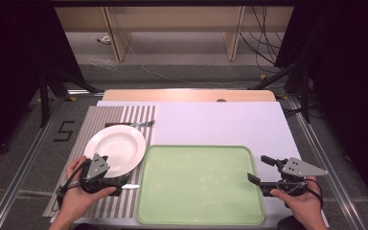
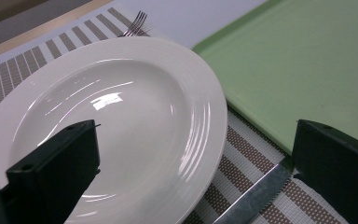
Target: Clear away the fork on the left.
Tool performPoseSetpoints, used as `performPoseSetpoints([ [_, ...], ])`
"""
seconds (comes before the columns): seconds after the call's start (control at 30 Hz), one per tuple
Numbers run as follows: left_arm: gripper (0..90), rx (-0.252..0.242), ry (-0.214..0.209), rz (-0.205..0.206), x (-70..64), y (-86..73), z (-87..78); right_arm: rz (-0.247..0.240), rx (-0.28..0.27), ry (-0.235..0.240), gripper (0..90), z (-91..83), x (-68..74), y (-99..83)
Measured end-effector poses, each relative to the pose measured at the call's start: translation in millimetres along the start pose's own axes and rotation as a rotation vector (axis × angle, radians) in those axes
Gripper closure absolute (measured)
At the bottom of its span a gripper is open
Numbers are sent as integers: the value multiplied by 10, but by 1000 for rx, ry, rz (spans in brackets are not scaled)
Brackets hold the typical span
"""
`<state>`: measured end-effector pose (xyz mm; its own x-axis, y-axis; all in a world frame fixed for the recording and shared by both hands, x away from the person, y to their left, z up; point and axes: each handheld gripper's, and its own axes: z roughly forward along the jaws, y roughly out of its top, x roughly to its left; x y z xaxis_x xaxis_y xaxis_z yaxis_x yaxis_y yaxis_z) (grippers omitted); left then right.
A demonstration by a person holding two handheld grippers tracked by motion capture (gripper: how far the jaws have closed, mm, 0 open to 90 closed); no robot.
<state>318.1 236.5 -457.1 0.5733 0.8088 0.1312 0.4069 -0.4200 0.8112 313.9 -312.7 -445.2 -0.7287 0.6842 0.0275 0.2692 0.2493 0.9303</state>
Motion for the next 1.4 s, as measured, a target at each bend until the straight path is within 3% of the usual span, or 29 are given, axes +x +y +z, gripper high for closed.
performPoseSetpoints([
  [0.4, 36, -11, 8, -8, 36, 71, -6, 2, 3, -2, 185, 6, -3, 0],
  [0.43, 65, -14, 12, -14, 40, 101, -6, 1, 3, -5, 185, 9, -6, 0],
  [0.47, 162, -20, 16, -19, 49, 132, -5, -1, 4, -8, 186, 9, -14, -1],
  [0.57, 200, -19, 22, -43, 92, 239, 28, 3, 2, -12, 186, 5, -17, -1],
  [0.6, 295, -18, 22, -53, 114, 300, 59, 5, 1, -12, 187, 6, -21, 1],
  [0.63, 295, -12, 25, -55, 132, 339, 84, 5, 1, -12, 187, 6, -21, 1],
  [0.73, 445, 6, 32, -80, 205, 523, 237, 3, 5, -14, 188, 11, -25, 0],
  [0.8, 630, 32, 20, -99, 264, 653, 353, 6, 5, -15, 190, 10, -28, 0],
  [0.83, 630, 43, 15, -104, 288, 703, 400, 6, 5, -15, 190, 10, -28, 0],
  [0.87, 738, 73, 18, -118, 351, 832, 540, 7, 5, -16, 190, 10, -31, -2],
  [0.9, 774, 73, 18, -118, 351, 832, 540, 7, 5, -16, 190, 10, -31, -2],
  [0.93, 814, 106, 28, -130, 413, 942, 694, 8, 6, -15, 191, 10, -30, -2],
  [0.97, 834, 106, 28, -130, 413, 942, 694, 8, 6, -15, 191, 10, -30, -2],
  [1.07, 890, 159, 45, -146, 477, 1081, 932, 8, 3, -15, 191, 9, -30, -2],
  [1.13, 893, 189, 39, -168, 511, 1140, 1071, 8, 5, -15, 192, 8, -31, -3],
  [1.33, 896, 291, 42, -178, 537, 1255, 1483, 10, 4, -11, 193, 16, -34, -6],
  [1.37, 896, 291, 42, -178, 537, 1255, 1483, 10, 4, -11, 193, 16, -34, -6],
  [1.4, 895, 312, 39, -193, 543, 1274, 1587, 11, 6, -11, 193, 16, -32, -6],
])
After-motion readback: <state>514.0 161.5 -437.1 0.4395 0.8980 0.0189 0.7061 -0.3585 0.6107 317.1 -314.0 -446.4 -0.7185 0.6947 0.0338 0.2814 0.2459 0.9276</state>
